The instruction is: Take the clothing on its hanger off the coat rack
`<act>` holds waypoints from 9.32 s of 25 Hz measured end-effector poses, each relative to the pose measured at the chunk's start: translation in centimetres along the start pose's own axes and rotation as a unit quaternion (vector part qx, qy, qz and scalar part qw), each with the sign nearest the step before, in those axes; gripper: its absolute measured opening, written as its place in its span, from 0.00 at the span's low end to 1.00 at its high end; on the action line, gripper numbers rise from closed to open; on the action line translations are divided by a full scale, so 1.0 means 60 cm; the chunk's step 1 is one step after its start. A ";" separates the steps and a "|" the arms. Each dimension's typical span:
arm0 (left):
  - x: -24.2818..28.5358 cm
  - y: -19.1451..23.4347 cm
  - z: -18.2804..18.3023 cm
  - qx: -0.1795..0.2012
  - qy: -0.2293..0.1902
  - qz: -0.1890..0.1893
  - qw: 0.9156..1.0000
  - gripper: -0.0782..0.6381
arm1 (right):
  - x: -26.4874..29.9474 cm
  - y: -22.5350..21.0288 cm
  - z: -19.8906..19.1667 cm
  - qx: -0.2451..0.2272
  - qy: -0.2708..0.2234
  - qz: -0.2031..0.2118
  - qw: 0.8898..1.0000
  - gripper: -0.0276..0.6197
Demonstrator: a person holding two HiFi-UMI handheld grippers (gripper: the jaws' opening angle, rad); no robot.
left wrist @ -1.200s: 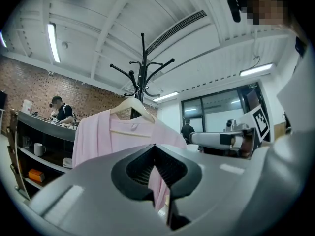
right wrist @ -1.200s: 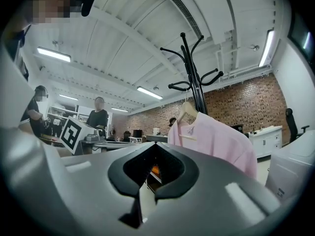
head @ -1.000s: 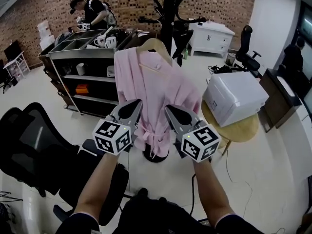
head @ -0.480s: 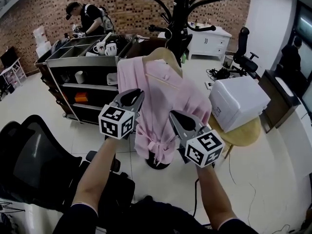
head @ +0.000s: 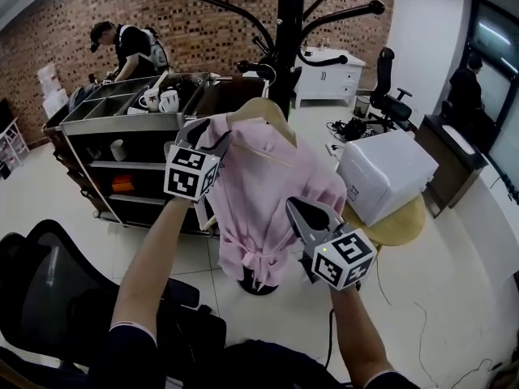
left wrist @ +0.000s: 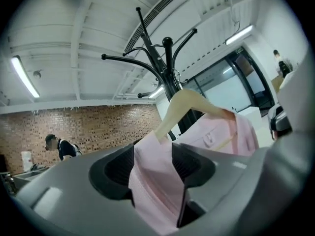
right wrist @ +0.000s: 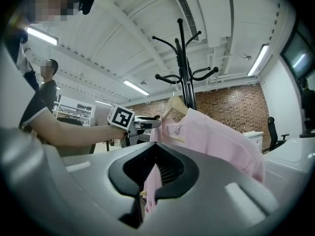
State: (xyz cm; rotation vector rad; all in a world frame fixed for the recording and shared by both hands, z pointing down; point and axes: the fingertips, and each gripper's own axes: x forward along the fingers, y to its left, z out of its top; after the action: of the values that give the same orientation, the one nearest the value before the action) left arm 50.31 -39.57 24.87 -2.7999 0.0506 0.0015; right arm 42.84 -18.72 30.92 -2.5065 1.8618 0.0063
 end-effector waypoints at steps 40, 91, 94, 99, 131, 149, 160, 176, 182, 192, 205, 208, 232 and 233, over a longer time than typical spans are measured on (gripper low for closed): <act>0.100 -0.022 -0.007 0.247 0.074 -0.110 0.960 0.28 | -0.038 -0.031 -0.023 0.036 -0.003 -0.070 0.997 0.05; -0.250 -0.251 0.122 0.215 0.251 0.160 0.930 0.28 | -0.315 0.035 0.004 0.032 -0.019 0.235 0.971 0.05; -0.299 -0.243 0.128 0.207 0.270 0.191 0.921 0.28 | -0.323 0.072 0.008 0.034 -0.017 0.264 0.964 0.05; -0.386 -0.234 0.120 0.191 0.295 0.221 0.910 0.28 | -0.319 0.127 0.013 0.041 -0.020 0.296 0.954 0.05; -1.016 0.023 0.106 0.118 0.430 0.461 0.768 0.28 | -0.214 0.508 -0.012 0.067 0.015 0.484 0.872 0.05; -1.168 0.251 -0.064 0.078 0.437 0.457 0.771 0.28 | -0.037 0.725 -0.065 0.067 0.050 0.471 0.878 0.05; -1.204 0.224 -0.235 0.056 0.454 0.438 0.774 0.28 | 0.011 0.743 -0.157 0.081 0.110 0.457 0.879 0.05; -1.223 0.086 -0.446 -0.006 0.486 0.389 0.783 0.26 | -0.012 0.778 -0.232 0.079 0.174 0.460 0.867 0.05; -1.213 0.026 -0.538 -0.055 0.500 0.348 0.791 0.24 | -0.021 0.784 -0.256 0.080 0.191 0.451 0.868 0.05; -1.204 -0.057 -0.678 -0.115 0.526 0.295 0.789 0.23 | -0.021 0.770 -0.315 0.079 0.233 0.427 0.870 0.05; -1.161 -0.145 -0.820 -0.158 0.563 0.202 0.785 0.23 | -0.010 0.753 -0.384 0.077 0.285 0.404 0.866 0.05; -1.153 -0.162 -0.844 -0.160 0.575 0.182 0.782 0.24 | -0.006 0.746 -0.393 0.078 0.291 0.399 0.866 0.05; -1.148 -0.177 -0.810 -0.245 0.537 0.239 0.771 0.28 | 0.011 0.756 -0.386 0.093 0.282 0.424 0.855 0.05; -1.145 -0.176 -0.794 -0.246 0.529 0.249 0.773 0.27 | 0.011 0.758 -0.380 0.093 0.278 0.427 0.855 0.05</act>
State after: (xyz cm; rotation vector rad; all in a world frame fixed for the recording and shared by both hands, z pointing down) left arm -18.21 -43.15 73.76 -2.7249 1.1898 -1.6165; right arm -0.67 -32.91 53.12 -1.4324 2.8424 -0.9060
